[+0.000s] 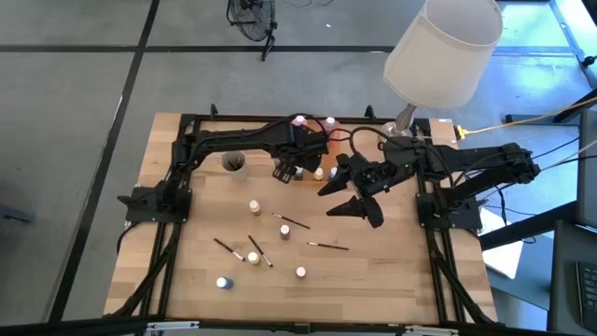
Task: Pick & Place Paint Supplies
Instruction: Put the large black paint bottle into the orange bin
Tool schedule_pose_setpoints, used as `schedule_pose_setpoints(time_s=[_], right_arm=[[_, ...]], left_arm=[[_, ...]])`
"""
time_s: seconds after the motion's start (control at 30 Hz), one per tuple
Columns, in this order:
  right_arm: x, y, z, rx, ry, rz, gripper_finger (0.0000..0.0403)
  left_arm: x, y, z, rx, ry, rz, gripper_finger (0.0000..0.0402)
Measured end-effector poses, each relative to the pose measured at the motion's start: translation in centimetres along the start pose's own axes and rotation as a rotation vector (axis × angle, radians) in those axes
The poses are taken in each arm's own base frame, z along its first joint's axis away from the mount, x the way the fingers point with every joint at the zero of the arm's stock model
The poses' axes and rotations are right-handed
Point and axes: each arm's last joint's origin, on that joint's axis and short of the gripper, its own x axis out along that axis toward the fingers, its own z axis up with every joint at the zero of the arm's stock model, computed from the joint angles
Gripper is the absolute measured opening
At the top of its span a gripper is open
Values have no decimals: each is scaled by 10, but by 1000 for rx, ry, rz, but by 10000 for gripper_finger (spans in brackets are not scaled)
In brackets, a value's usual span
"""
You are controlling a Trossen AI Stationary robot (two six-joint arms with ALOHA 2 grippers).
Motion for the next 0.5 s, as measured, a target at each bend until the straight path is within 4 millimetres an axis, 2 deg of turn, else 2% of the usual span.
schedule_pose_setpoints(time_s=[0.17, 0.3, 0.5], right_arm=[[0, 1, 2, -17, -16, 23, 291], [0, 2, 3, -34, -23, 28, 291], [1, 2, 3, -41, -28, 31, 291]], left_arm=[[-20, -2, -6, 7, 17, 61, 259], [-36, -1, -17, 9, 0, 43, 253], [-64, 8, -53, -41, -115, -99, 245]])
